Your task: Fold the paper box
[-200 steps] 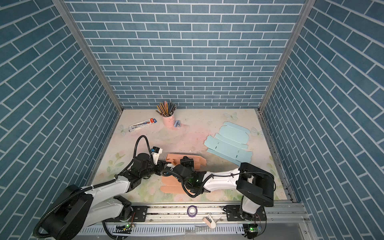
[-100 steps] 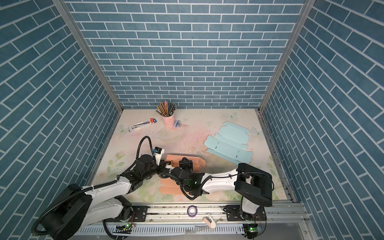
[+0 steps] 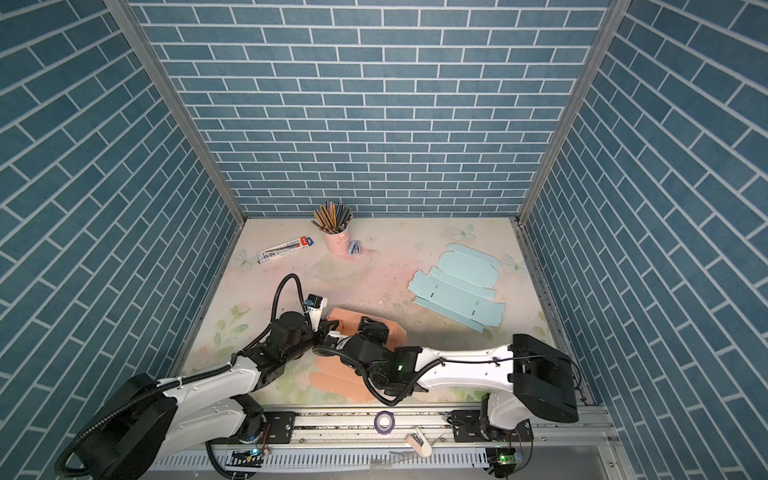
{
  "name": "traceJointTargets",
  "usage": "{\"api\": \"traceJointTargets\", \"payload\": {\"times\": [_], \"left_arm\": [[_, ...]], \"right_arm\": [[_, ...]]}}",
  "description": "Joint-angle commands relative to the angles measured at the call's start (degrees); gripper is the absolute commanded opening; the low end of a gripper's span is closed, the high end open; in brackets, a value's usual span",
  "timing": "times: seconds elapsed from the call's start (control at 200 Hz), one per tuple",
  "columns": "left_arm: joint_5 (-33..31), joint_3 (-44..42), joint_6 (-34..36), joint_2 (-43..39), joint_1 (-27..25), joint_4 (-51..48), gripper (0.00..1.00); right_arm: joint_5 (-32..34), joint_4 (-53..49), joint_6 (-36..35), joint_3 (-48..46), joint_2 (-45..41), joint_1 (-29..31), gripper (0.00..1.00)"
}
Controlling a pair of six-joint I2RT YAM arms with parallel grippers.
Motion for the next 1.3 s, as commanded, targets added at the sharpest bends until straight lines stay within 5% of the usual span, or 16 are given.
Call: {"api": "traceJointTargets", "payload": {"times": [0.0,0.18,0.405,0.56,0.955,1.295], "left_arm": [[-1.1,-0.8,1.1,-1.7,-0.4,1.3,0.19],[-1.5,-0.5,2.4,-2.1,-0.4,0.3,0.19],[-1.9,-0.7,3.0,-3.0,-0.4,0.5,0.19],[-1.2,-0.7,3.1,-2.6,-0.5,1.3,0.19],[-1.1,-0.1,3.1,-0.9,-1.0,2.5,0.20],[-2.5,-0.6,2.6,3.6,-1.0,7.4,0.20]], "right_arm": [[-7.9,-7.8,14.3,1.4,-6.4,0.3,0.59],[-16.6,-12.9,24.5,4.3,-11.4,-1.6,0.72],[-38.8,-14.4,41.5,9.5,-11.4,-19.8,0.70],[-50.8,-13.9,44.8,14.0,-3.6,-27.1,0.70],[-63.8,-10.4,46.9,18.2,12.5,-29.6,0.68],[-65.7,-7.7,50.2,16.3,16.1,-29.8,0.58]]}}
